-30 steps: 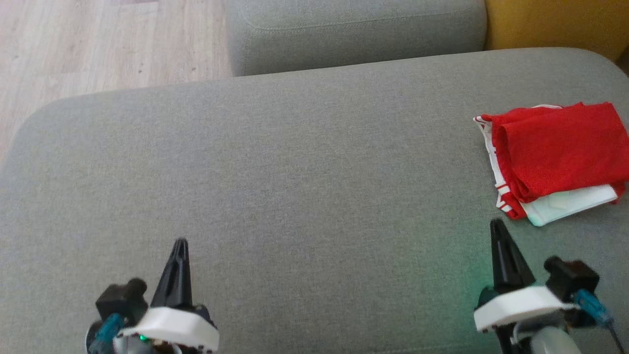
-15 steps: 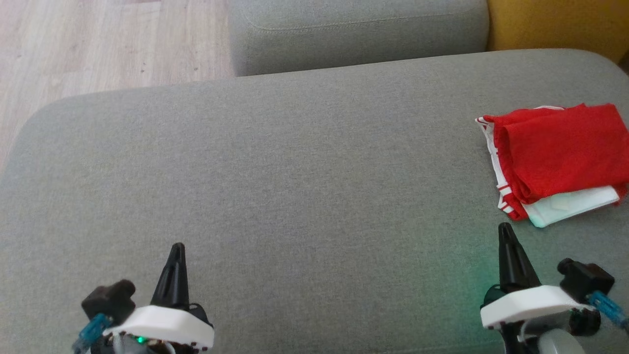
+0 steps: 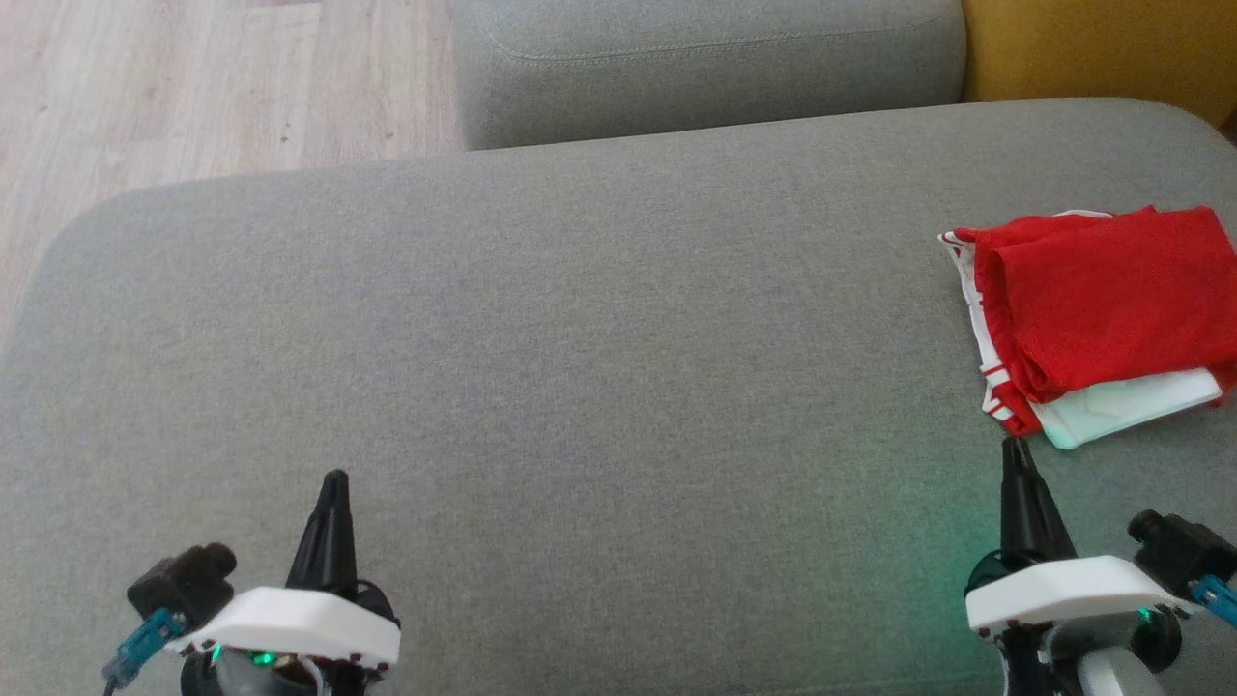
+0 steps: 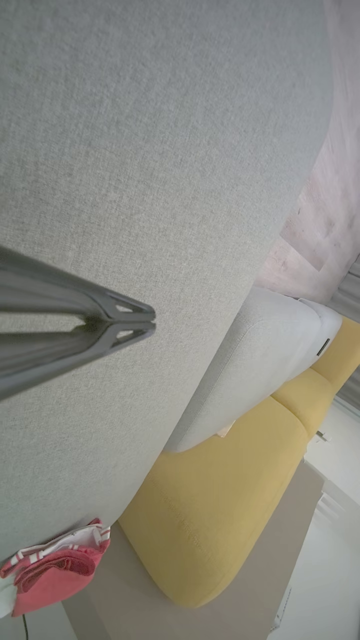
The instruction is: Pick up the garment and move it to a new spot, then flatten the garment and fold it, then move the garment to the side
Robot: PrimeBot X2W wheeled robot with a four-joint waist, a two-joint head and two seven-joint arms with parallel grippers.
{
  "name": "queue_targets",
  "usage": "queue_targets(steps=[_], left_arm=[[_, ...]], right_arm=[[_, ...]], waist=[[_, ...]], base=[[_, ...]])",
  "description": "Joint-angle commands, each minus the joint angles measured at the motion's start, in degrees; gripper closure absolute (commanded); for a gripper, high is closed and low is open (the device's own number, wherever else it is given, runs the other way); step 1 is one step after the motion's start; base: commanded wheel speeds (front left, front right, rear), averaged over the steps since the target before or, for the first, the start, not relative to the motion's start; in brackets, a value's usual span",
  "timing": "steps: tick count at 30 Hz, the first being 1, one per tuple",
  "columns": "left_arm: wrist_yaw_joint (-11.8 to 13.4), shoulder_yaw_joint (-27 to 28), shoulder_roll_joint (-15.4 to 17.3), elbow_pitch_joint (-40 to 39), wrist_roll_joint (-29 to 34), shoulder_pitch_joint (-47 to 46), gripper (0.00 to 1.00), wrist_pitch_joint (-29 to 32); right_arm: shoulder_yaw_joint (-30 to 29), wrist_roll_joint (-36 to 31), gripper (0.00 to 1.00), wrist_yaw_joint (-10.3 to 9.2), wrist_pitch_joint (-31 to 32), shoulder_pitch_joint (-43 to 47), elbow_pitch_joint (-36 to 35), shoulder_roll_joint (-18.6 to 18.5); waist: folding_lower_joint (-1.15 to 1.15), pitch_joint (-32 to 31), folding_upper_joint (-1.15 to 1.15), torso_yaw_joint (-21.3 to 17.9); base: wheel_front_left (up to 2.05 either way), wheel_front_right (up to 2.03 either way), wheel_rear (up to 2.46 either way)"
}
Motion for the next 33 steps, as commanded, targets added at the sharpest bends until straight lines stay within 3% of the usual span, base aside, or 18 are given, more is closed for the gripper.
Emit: queue_targets(steps=[1,33], left_arm=[[-0.4,1.1,0.6,-1.7,-1.5,-2.8,1.0,0.2],[-2.7,4.6,1.0,-0.7,-21.3,-5.0,1.0,5.3]], right_arm=[[0.0,1.7,1.0,-0.01,0.4,-3.2,-2.2,-0.3],[-2.1,22.2,1.0,-0.03,5.7,-4.0,-3.5,-0.4]], waist=[[0.0,0.0,0.0,0.0],[0.0,-0.1,0.0,0.7]], base=[[0.0,0.0,0.0],[0.0,0.0,0.0]])
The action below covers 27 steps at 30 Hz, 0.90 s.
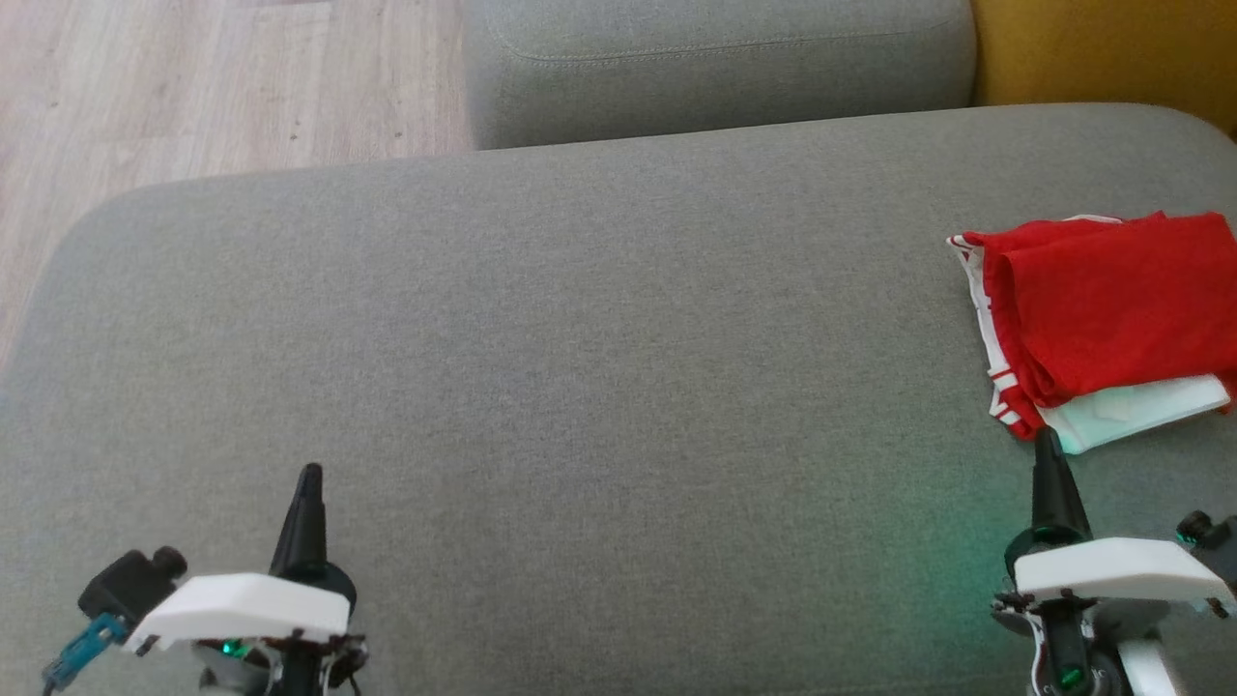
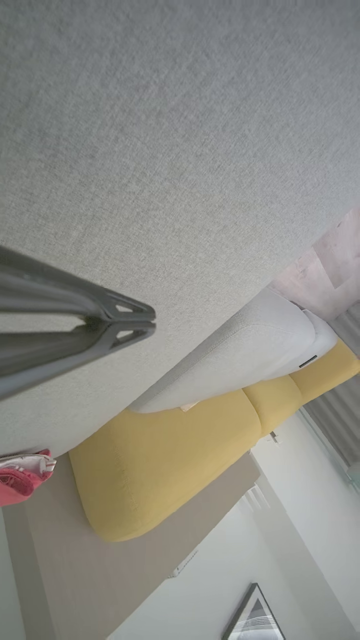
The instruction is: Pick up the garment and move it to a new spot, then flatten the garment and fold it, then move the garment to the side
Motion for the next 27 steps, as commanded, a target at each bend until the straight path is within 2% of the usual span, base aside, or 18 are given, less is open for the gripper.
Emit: queue_targets(steps=[1,27], left_arm=[[-0.5,1.7,0.8,-1.5,-1.7,-3.4,1.0,0.5],[-2.4,4.8,0.9,-0.6,-17.6,-5.2,1.0,4.8]], right_arm=[[0.2,1.9,1.0,-0.03,0.4,-2.8,-2.1,-0.4],[-1.6,18.5,1.0,-0.04,4.7,-3.4,-3.2,-0.5]], waist=[[0.0,0.0,0.0,0.0],[0.0,-0.1,0.0,0.6]], base=[[0.0,0.0,0.0],[0.0,0.0,0.0]])
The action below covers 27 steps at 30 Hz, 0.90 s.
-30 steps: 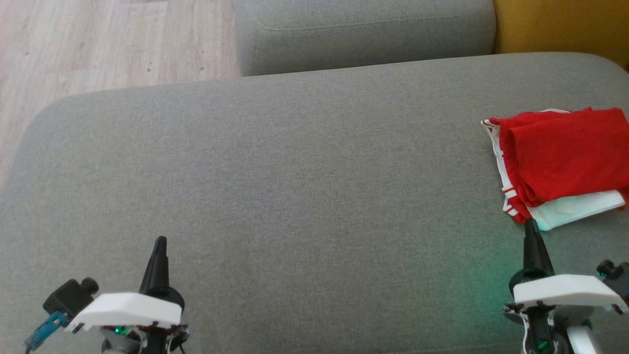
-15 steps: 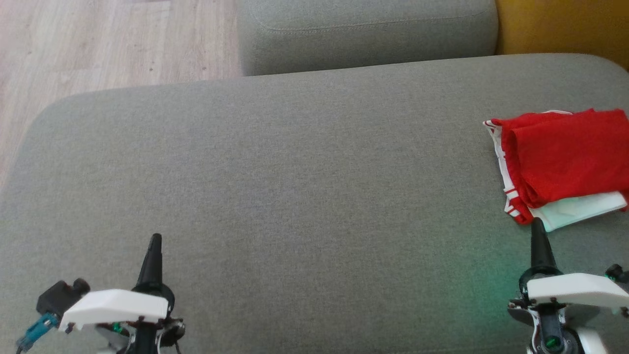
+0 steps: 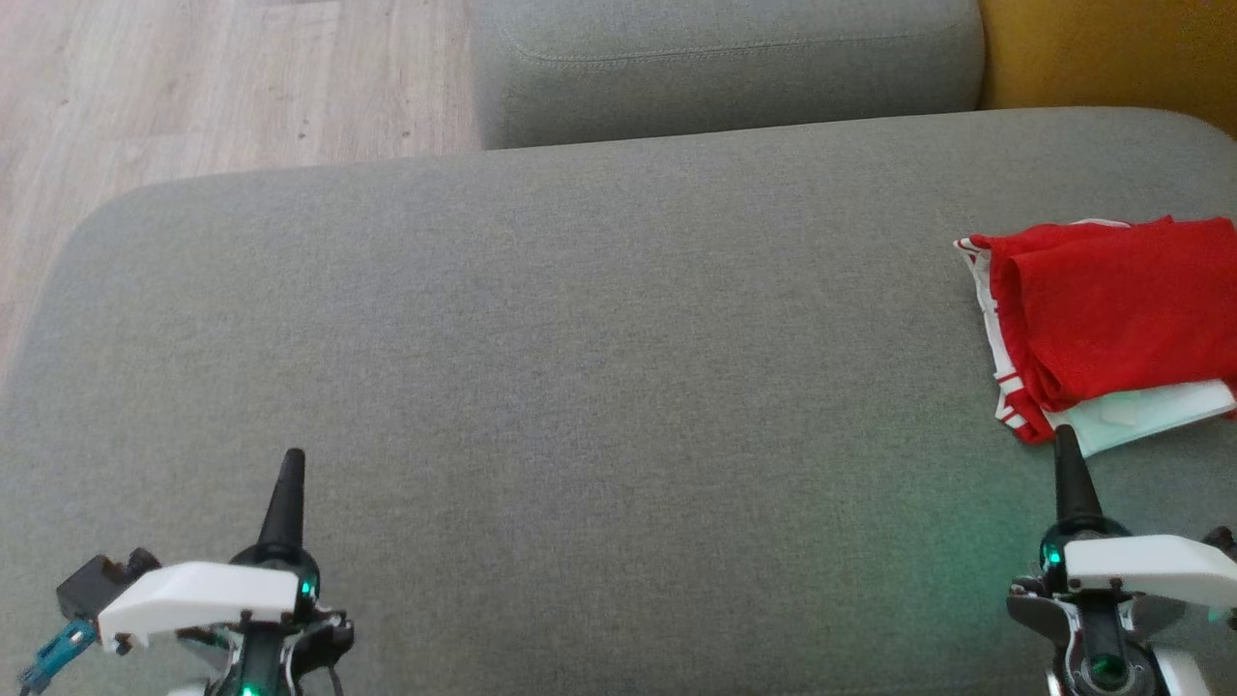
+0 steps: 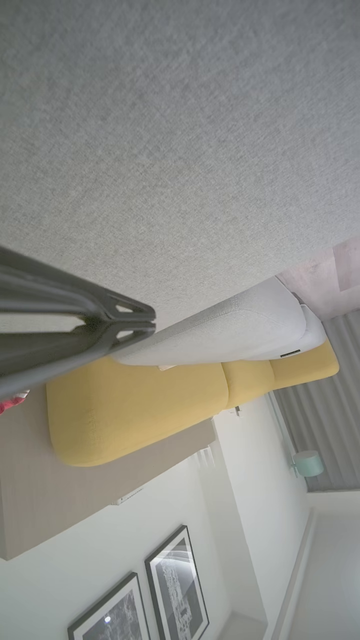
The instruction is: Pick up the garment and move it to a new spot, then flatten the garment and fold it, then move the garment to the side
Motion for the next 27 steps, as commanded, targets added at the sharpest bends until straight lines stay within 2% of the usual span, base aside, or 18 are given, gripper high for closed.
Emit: queue_targets(steps=[1,27], left_arm=[[-0.9,2.1,0.9,-1.6,-1.8,-3.3,1.0,0.4],[-2.8,5.4,0.9,-0.7,-17.6,-5.2,1.0,4.9]], right_arm=[[0.4,1.9,1.0,-0.04,0.7,-3.3,-2.3,-0.5],[-1.3,18.5,1.0,-0.05,5.0,-3.9,-3.4,-0.5]], waist=[[0.0,0.0,0.0,0.0],[0.0,-0.1,0.0,0.6]], base=[[0.0,0.0,0.0],[0.0,0.0,0.0]])
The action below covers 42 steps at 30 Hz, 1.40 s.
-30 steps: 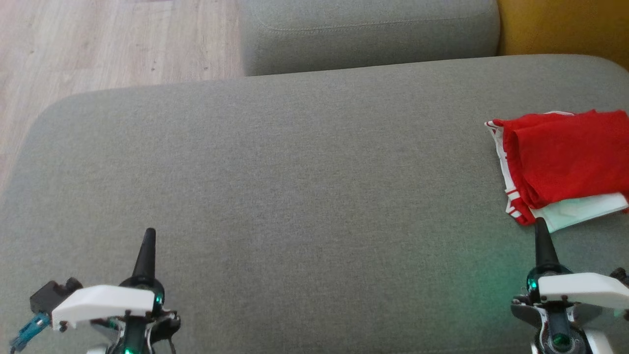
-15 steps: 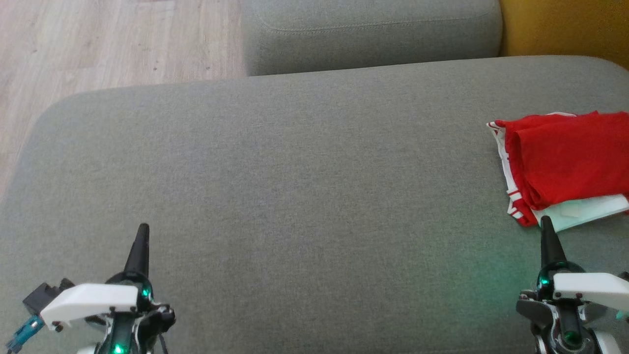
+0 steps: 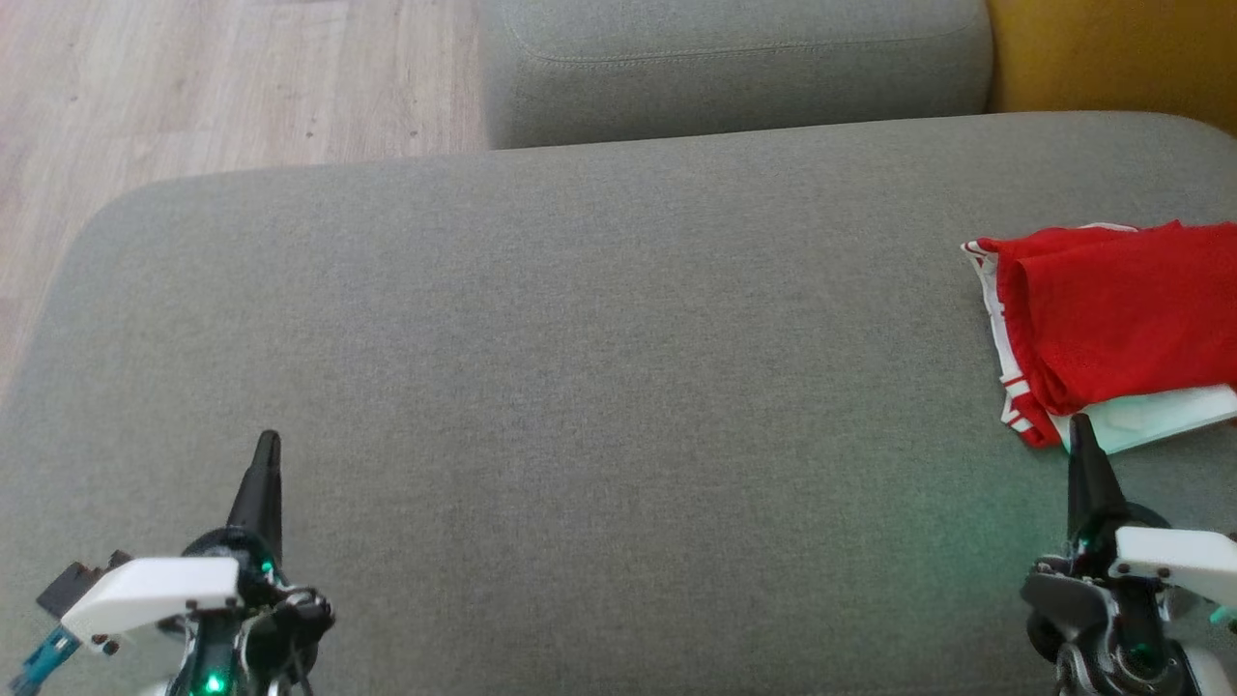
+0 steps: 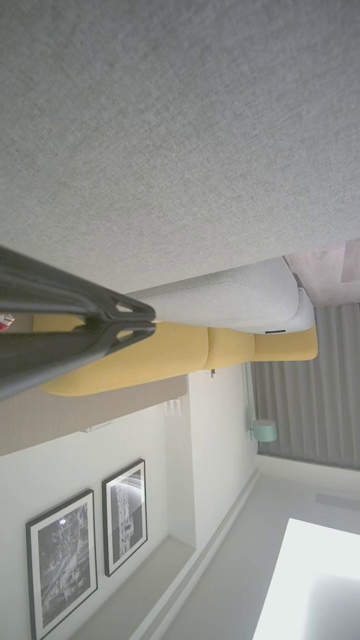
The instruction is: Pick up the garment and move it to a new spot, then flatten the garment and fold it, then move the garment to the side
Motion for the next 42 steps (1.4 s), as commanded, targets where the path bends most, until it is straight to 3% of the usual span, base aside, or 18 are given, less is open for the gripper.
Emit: queue_targets(steps=[1,8,42], left_arm=[[-0.5,2.1,0.9,-1.5,-1.4,-3.6,1.0,0.5],[-1.0,2.9,0.9,-1.3,-5.2,-4.1,1.0,1.6],[-1.0,3.3,0.6,-1.3,-4.9,-4.1,1.0,1.9]], right_arm=[[0.8,1.6,1.0,-0.05,0.6,-3.0,-2.5,-0.5],[0.3,5.6,1.0,-0.05,1.6,-3.1,-2.7,-0.5],[0.2,5.5,1.0,-0.05,1.7,-3.2,-2.7,-0.4]], waist=[[0.0,0.0,0.0,0.0],[0.0,0.0,0.0,0.2],[0.0,0.0,0.0,0.2]], base=[[0.0,0.0,0.0],[0.0,0.0,0.0],[0.0,0.0,0.0]])
